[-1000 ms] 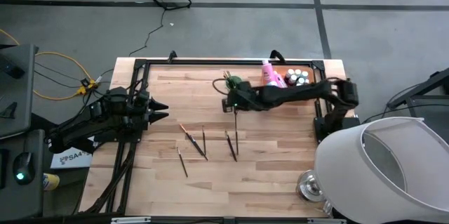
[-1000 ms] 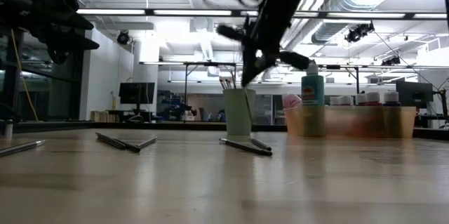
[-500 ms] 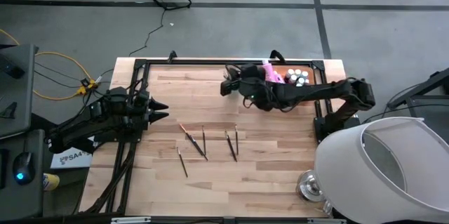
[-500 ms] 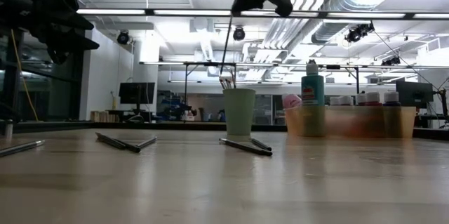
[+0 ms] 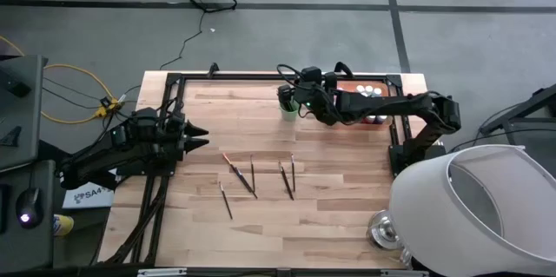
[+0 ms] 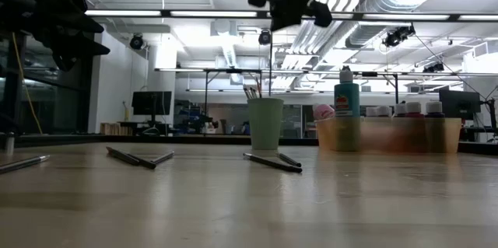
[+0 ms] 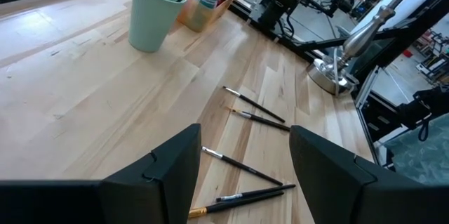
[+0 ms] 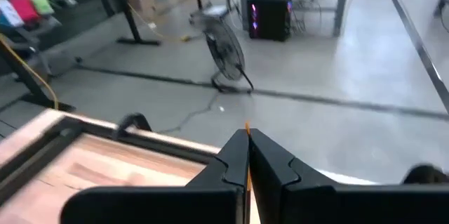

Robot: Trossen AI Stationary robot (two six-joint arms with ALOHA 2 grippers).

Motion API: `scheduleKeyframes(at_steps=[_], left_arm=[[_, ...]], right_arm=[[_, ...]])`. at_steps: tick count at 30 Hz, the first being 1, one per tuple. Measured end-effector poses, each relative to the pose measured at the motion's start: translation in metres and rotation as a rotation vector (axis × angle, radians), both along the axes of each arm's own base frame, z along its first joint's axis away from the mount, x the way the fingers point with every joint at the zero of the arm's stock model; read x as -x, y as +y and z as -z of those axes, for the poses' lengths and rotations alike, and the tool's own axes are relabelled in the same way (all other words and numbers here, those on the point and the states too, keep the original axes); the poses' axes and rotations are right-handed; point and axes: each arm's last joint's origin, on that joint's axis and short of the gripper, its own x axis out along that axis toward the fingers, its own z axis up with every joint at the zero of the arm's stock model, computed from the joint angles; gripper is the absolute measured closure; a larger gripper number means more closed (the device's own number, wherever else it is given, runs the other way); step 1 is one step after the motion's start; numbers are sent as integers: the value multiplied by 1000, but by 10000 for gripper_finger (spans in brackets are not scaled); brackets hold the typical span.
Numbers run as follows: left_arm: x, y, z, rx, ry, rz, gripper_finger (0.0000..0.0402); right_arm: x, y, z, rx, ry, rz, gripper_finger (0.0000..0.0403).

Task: Pick & Place Paint Supplies
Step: Put the right gold paintbrush into the green cup, then put the silver paintbrush into the green cup

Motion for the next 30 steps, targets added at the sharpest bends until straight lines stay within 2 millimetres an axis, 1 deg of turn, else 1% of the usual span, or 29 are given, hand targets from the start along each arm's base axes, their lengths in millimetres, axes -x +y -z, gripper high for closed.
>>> scheduleKeyframes(at_steps=[5,13,18,22,25,27,30], left_arm=[[0,0,0,0,0,-1,187],[0,0,0,0,0,-1,187],[0,0,0,0,0,-1,187],[0,0,0,0,0,-1,187],[0,0,0,0,0,-1,187],[0,0,0,0,0,-1,187],[0,0,0,0,0,0,187]], right_arm=[[-9,-12,23,-70,30,-15,399],[-24,-18,55,-149,95,-88,399],[-26,-24,70,-180,146,-83,399],[-24,-25,74,-232,186,-134,396],[-24,-25,75,-232,208,-158,375],[-24,-25,74,-233,213,-171,347],[-25,-24,73,-244,205,-191,294]])
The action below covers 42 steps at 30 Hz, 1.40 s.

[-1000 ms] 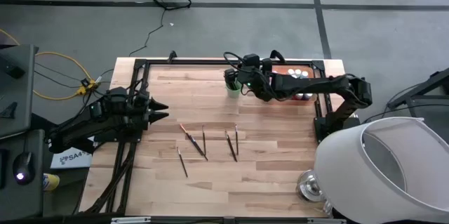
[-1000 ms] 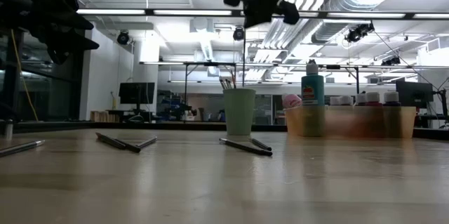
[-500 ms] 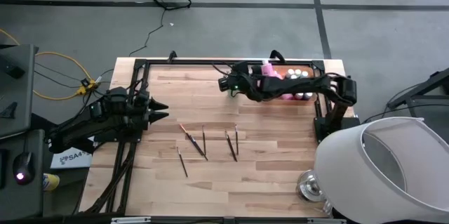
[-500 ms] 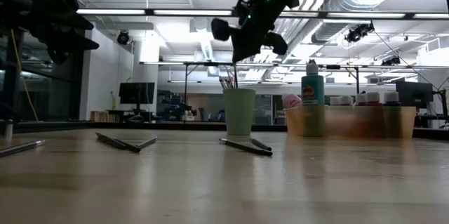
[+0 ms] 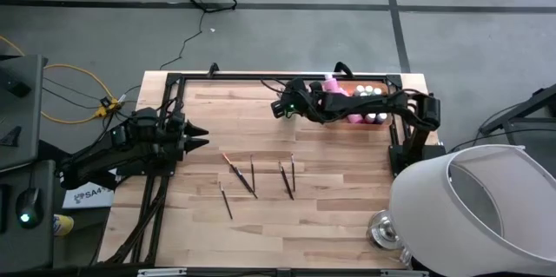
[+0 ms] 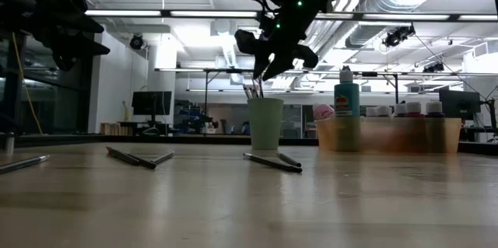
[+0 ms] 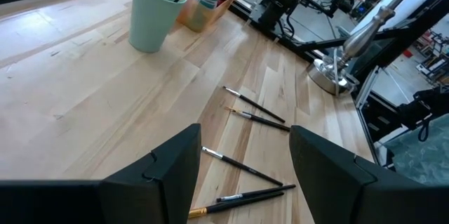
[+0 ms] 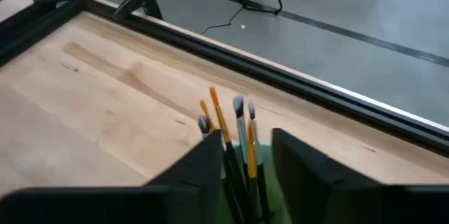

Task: Pick & Place Paint Supplies
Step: Put the silver paintbrush into the green cup

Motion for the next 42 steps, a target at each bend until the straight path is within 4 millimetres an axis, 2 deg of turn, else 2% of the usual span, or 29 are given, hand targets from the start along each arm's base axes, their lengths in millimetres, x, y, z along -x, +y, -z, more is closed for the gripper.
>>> scheduleKeyframes(at_steps=[5,9,13,18,23,26,30,37,42], left_arm=[[0,0,0,0,0,0,187],[0,0,0,0,0,0,187],[0,0,0,0,0,1,187],[0,0,0,0,0,0,187],[0,0,0,0,0,0,187],[0,0,0,0,0,0,187],[0,0,0,0,0,0,187],[0,0,0,0,0,0,187],[0,0,0,0,-1,0,187]], right_arm=[[0,10,-7,-2,-20,-35,205],[5,20,-22,8,-46,-61,156],[12,33,-38,-6,-67,-110,133],[17,66,-48,-108,-69,-291,133],[24,94,-36,-374,-28,-336,136],[28,104,-23,-513,32,-266,136],[29,111,-2,-612,90,-125,136],[10,115,29,-774,62,-52,137],[-12,108,39,-830,88,-16,137]])
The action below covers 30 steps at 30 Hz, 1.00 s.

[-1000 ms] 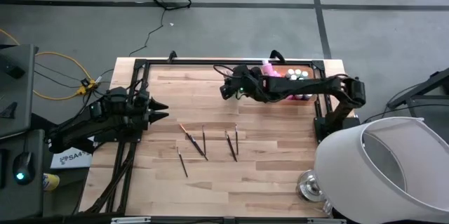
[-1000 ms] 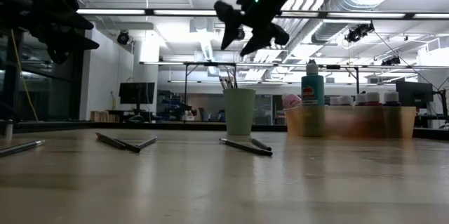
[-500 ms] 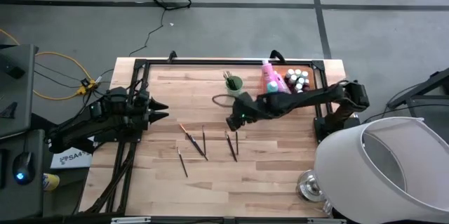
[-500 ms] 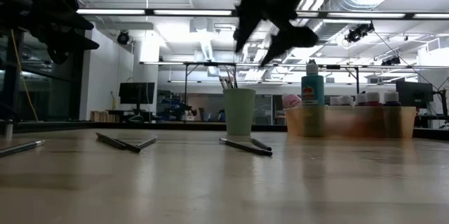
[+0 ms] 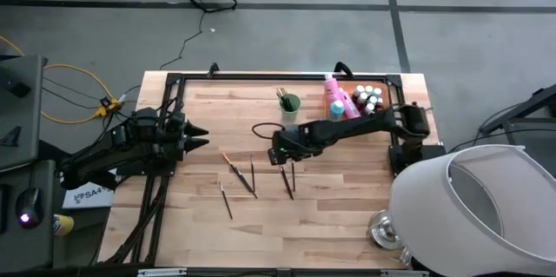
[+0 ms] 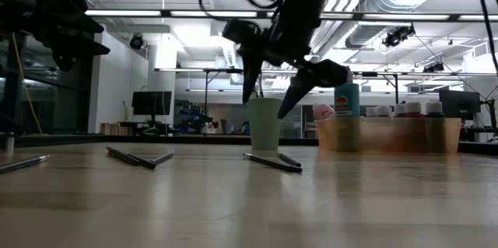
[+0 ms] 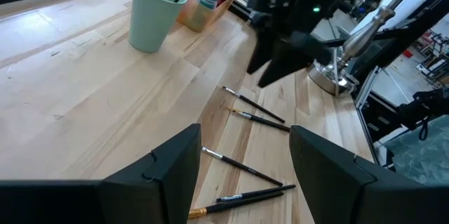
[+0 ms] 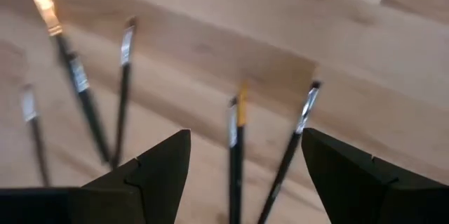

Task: Pick & Place Paint Supplies
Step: Put the silver paintbrush into the green cup

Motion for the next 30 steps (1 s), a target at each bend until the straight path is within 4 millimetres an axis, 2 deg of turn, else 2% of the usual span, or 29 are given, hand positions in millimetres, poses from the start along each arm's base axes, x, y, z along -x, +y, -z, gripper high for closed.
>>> scheduleKeyframes(at_steps=[7,16,25,30], left_arm=[[0,0,0,0,0,0,187],[0,0,0,0,0,0,187],[0,0,0,0,0,0,187],[0,0,0,0,0,0,187]], right_arm=[[-11,-19,16,-10,183,55,137],[-20,-35,47,-50,253,139,137],[-20,-35,51,-51,270,159,140],[-20,-30,56,-68,294,145,171]])
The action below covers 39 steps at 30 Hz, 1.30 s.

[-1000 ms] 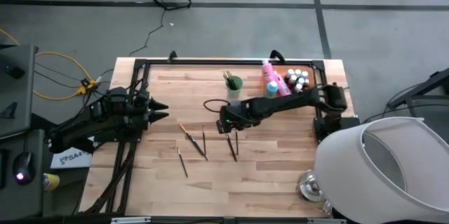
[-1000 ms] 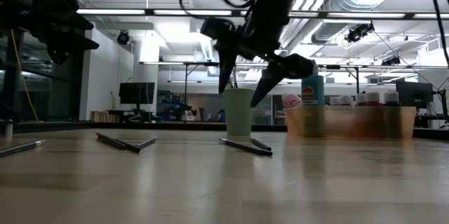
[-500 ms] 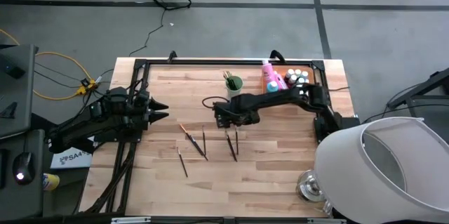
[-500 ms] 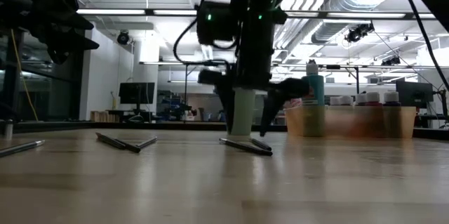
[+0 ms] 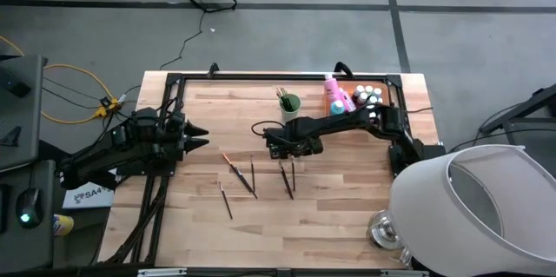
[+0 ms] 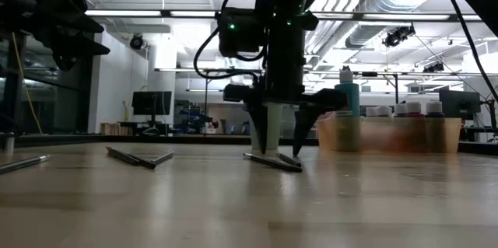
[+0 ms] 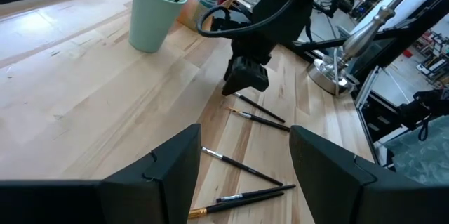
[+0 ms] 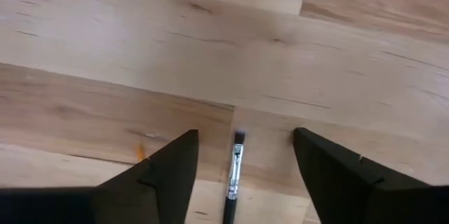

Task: Pick & Place Paint Supplies
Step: Put the silver paintbrush into the green cup

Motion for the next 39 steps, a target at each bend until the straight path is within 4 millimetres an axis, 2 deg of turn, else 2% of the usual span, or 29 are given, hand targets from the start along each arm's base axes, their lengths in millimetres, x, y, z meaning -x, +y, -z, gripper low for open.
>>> scheduleKeyframes(at_steps=[7,17,32,39], left_arm=[[0,0,0,0,0,0,187],[0,0,0,0,0,0,187],[0,0,0,0,0,0,187],[0,0,0,0,0,0,187]], right_arm=[[-1,2,11,-38,30,-7,234],[-1,5,13,-36,36,-19,305],[-2,7,13,-49,18,-80,392],[-7,12,7,-34,-44,-124,399]])
